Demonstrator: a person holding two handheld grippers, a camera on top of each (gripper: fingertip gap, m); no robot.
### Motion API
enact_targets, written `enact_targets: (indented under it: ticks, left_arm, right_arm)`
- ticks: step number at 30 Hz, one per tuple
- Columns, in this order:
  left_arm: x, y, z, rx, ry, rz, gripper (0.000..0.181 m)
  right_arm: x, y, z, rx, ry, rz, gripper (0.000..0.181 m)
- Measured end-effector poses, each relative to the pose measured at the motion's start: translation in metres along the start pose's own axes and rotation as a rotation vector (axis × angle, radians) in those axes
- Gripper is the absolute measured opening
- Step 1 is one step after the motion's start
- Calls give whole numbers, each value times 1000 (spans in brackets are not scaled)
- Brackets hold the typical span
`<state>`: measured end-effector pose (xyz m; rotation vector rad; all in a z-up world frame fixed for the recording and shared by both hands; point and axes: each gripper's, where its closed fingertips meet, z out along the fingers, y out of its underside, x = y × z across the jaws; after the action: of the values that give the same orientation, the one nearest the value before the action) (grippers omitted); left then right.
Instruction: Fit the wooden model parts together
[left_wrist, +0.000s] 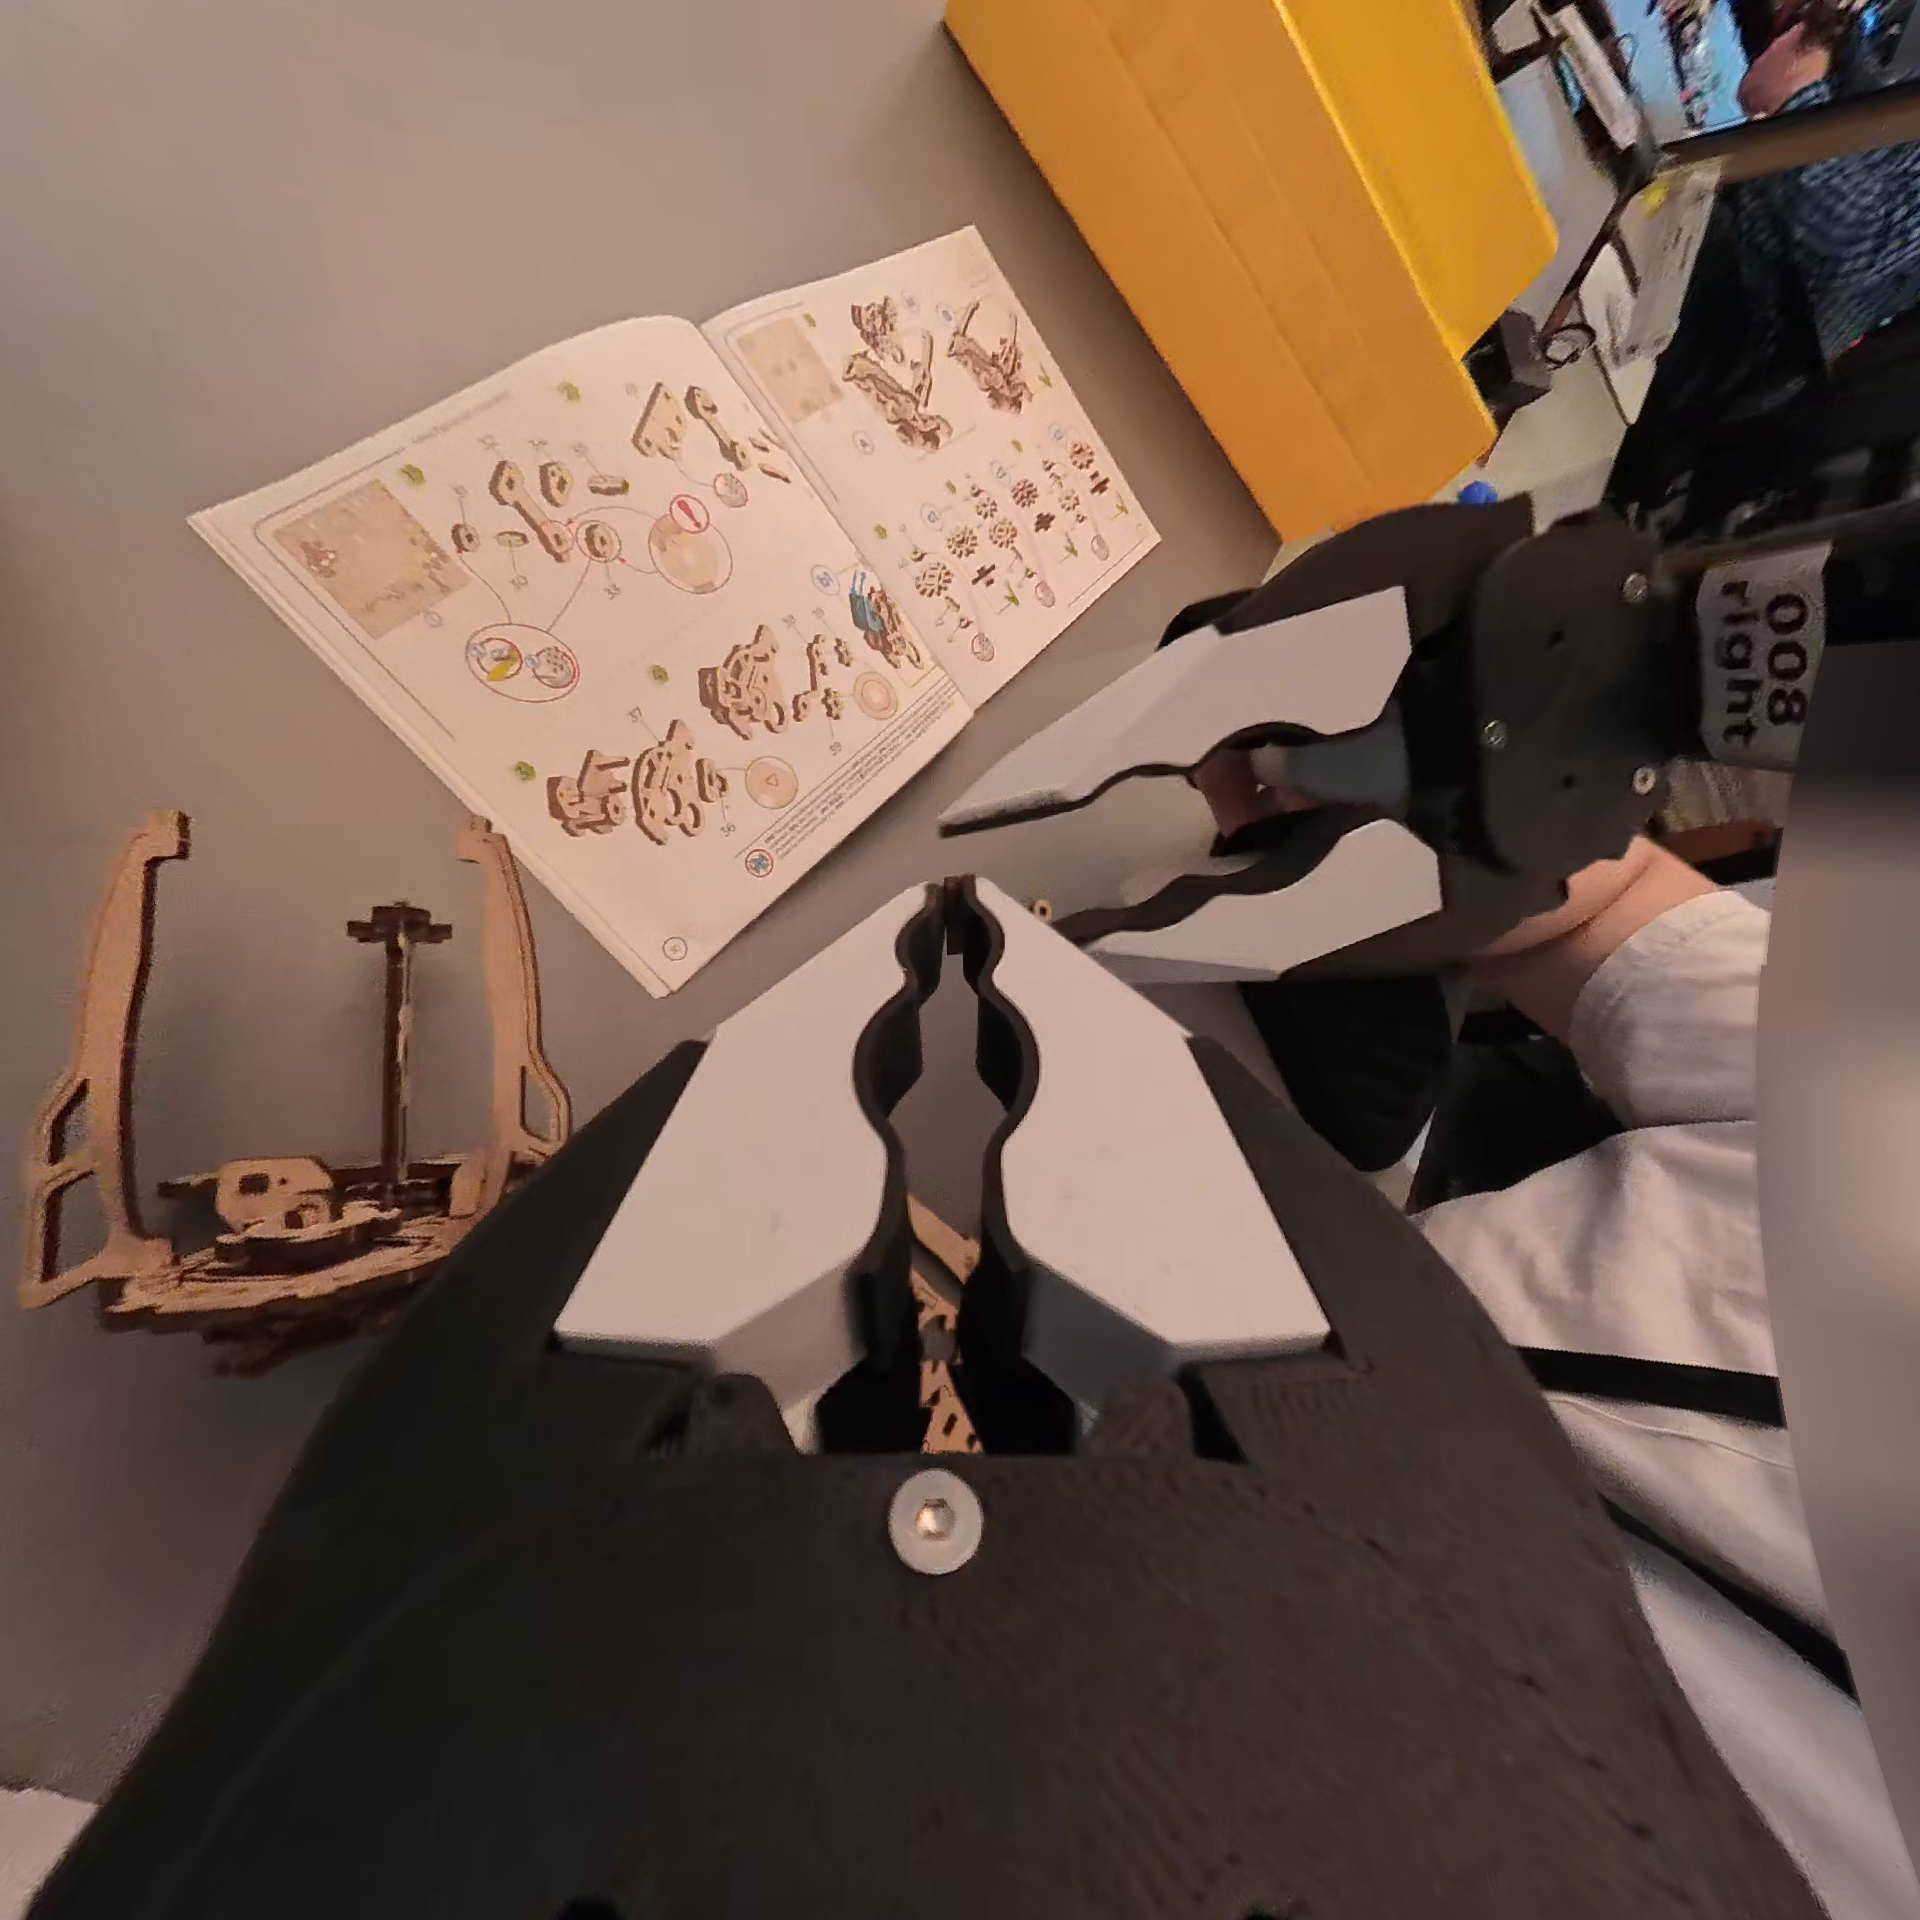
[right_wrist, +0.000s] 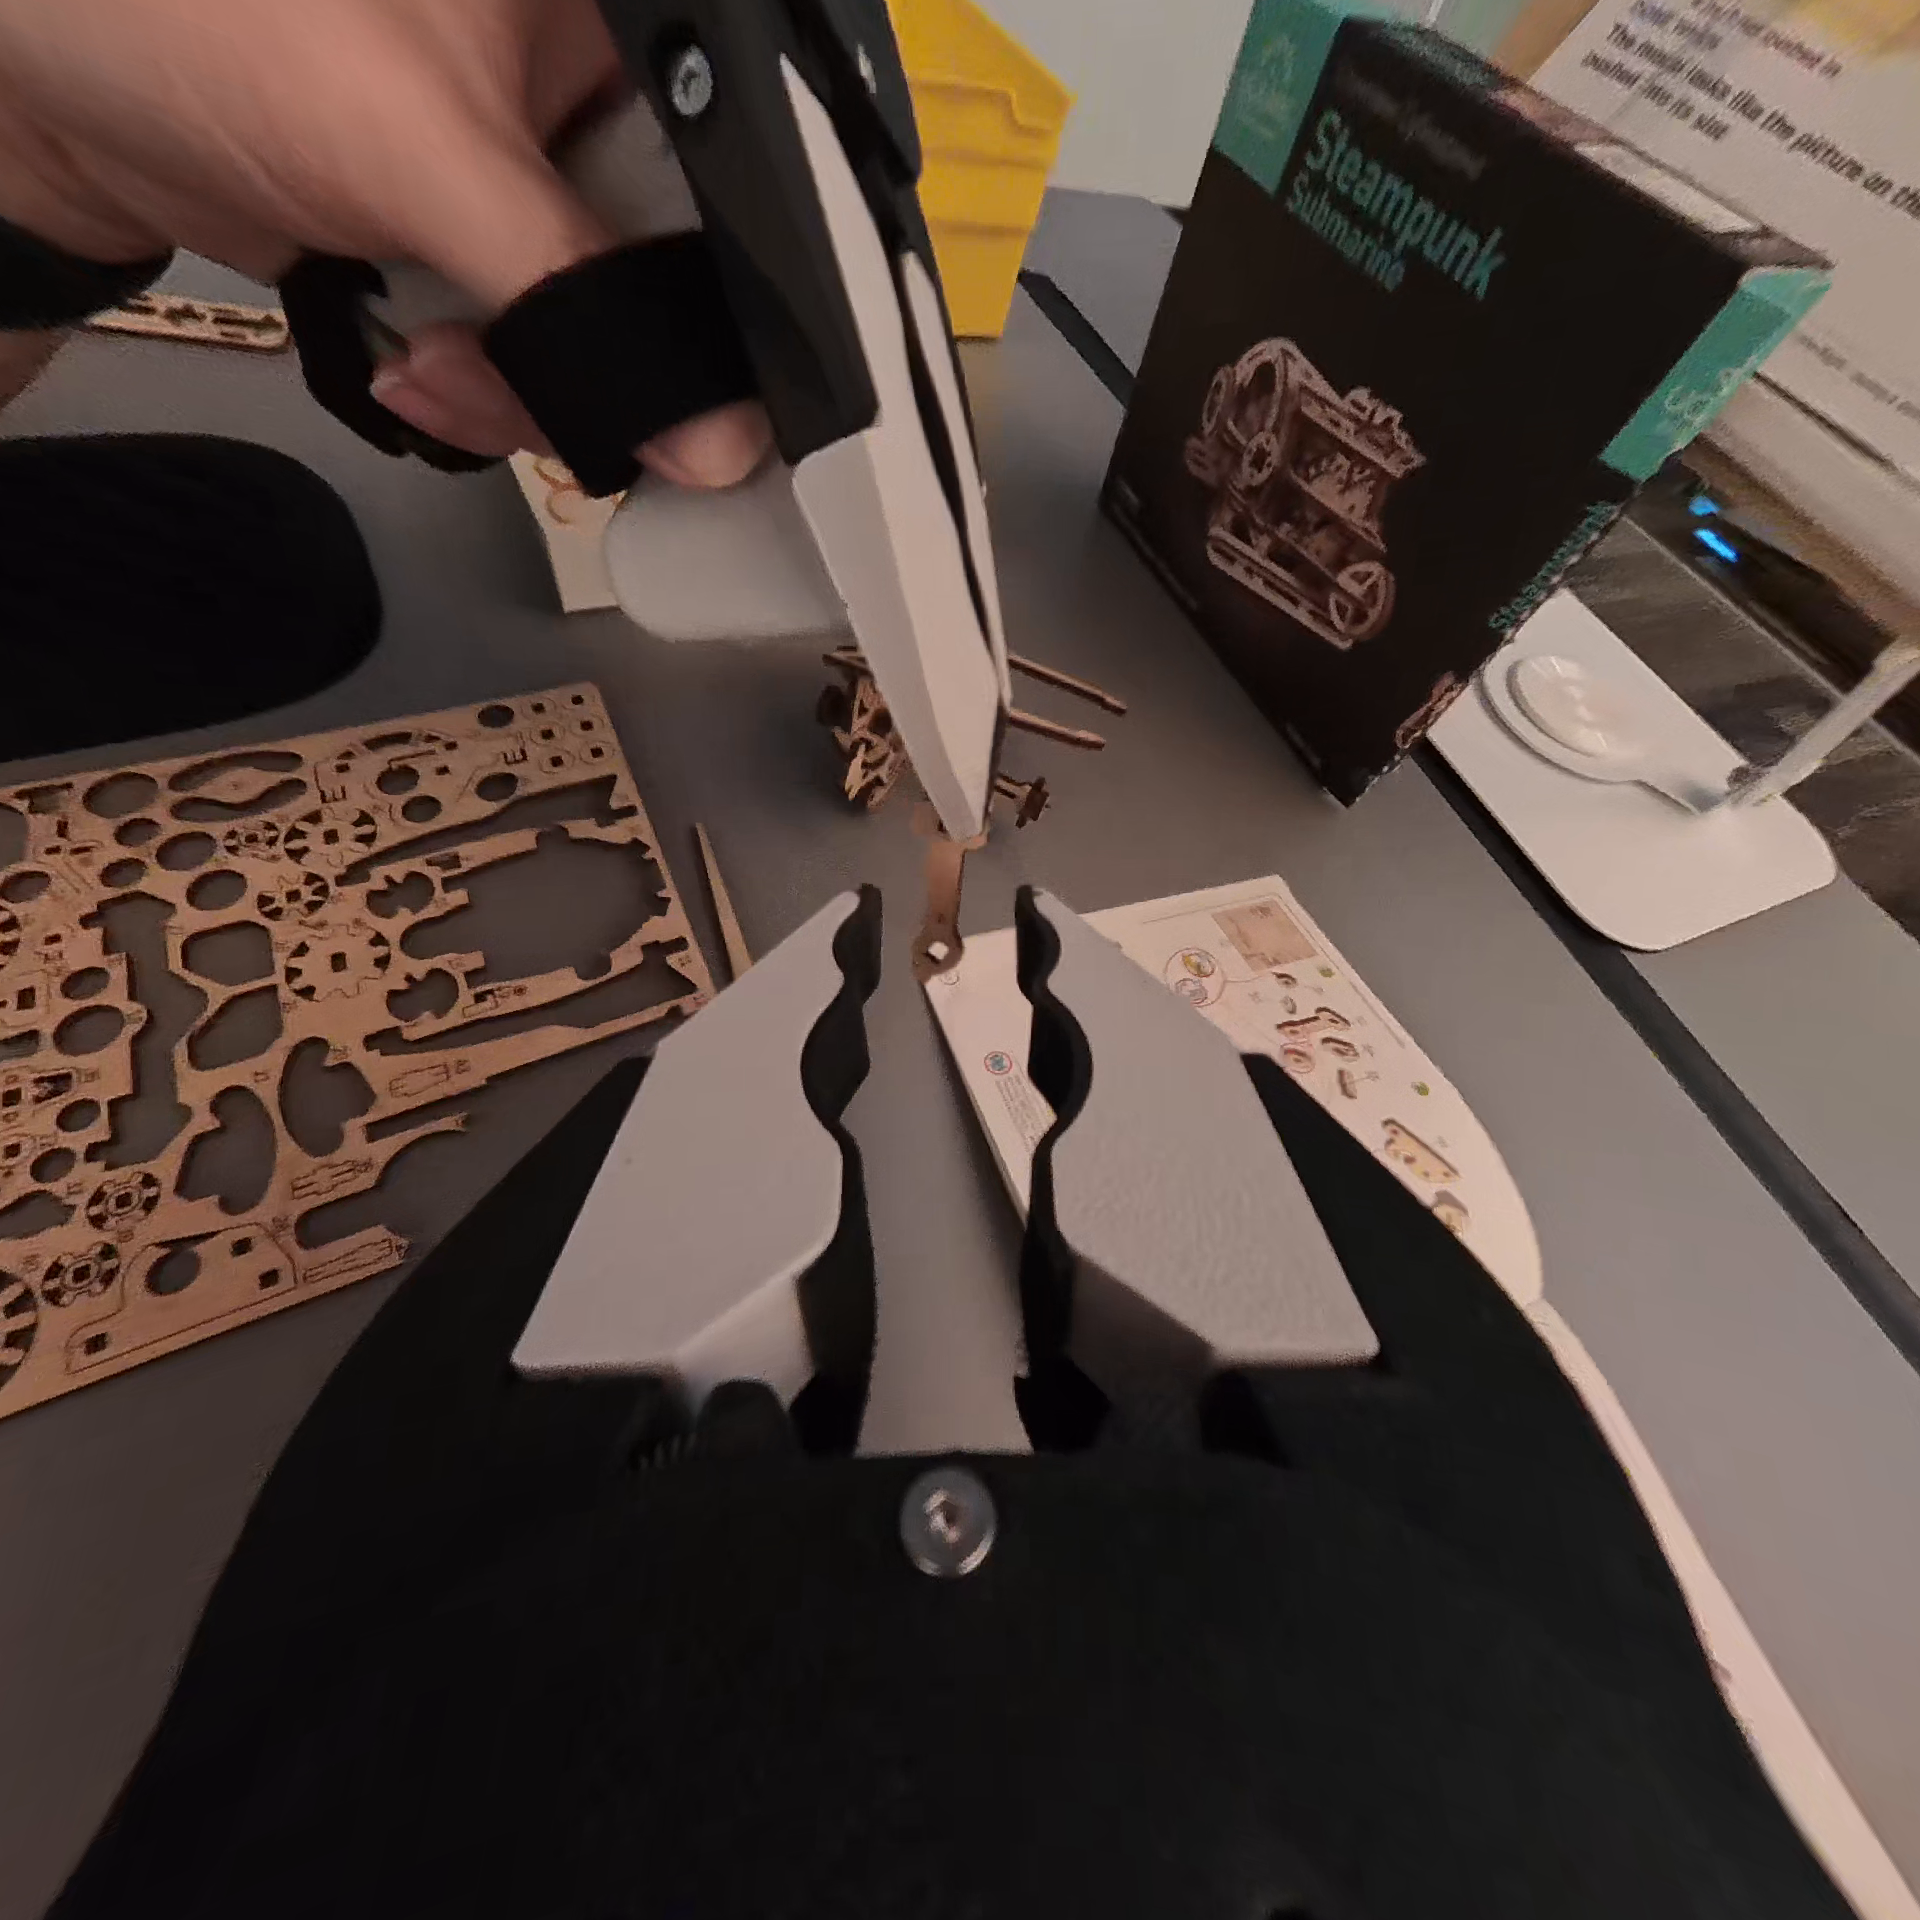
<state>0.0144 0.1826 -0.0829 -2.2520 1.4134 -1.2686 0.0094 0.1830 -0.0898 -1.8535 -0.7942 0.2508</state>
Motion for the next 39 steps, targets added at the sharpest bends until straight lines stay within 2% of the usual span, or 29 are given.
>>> enact_targets:
  ticks: [2, 3, 4, 8, 10, 11, 13, 15, 17, 20, 22, 27, 29, 34, 39]
  left_arm:
    - [-1, 4, 5, -22, -3, 5, 0]
    - [-1, 6, 8, -29, 3, 6, 0]
    - [0, 8, 11, -39, 7, 6, 0]
    - [11, 4, 10, 3, 130, -20, 6]
    - [19, 1, -1, 76, 236, -76, 26]
    - [21, -1, -6, 138, 268, -83, 26]
    - [23, -2, -11, 285, 283, 13, 26]
    - [28, -3, -11, 388, 275, 137, 34]
    - [46, -6, -13, 469, 350, 232, 35]
    - [48, 3, -2, 420, 383, 286, 38]
    - [47, 11, 3, 380, 425, 298, 34]
    - [49, 13, 7, 371, 521, 215, 26]
    - [49, 12, 8, 381, 517, 209, 25]
    - [46, 8, 8, 417, 462, 192, 7]
    - [42, 7, 10, 426, 382, 219, 6]
  right_arm:
    - [-5, 5, 5, -9, -15, 11, 22]
    - [-7, 8, 5, -11, -26, 14, 8]
    - [-6, 11, 5, -19, -16, 7, 4]
    - [6, 12, -10, 20, 7, 101, 4]
    - [14, 11, -22, 63, 44, 192, 3]
    - [14, 10, -27, 81, 49, 237, 4]
    - [9, 10, -34, 133, 41, 325, 4]
    - [1, 8, -35, 179, -6, 404, 4]
    - [-5, -2, -37, 263, -88, 439, 4]
    - [-10, -8, -38, 317, -152, 399, 4]
    - [-6, -2, -35, 296, -137, 408, 4]
    - [-10, 0, -33, 291, -163, 434, 4]
    - [-10, 2, -31, 275, -138, 412, 4]
    - [-13, -4, -33, 289, -107, 352, 4]
    - [-12, 0, -29, 271, -85, 367, 4]
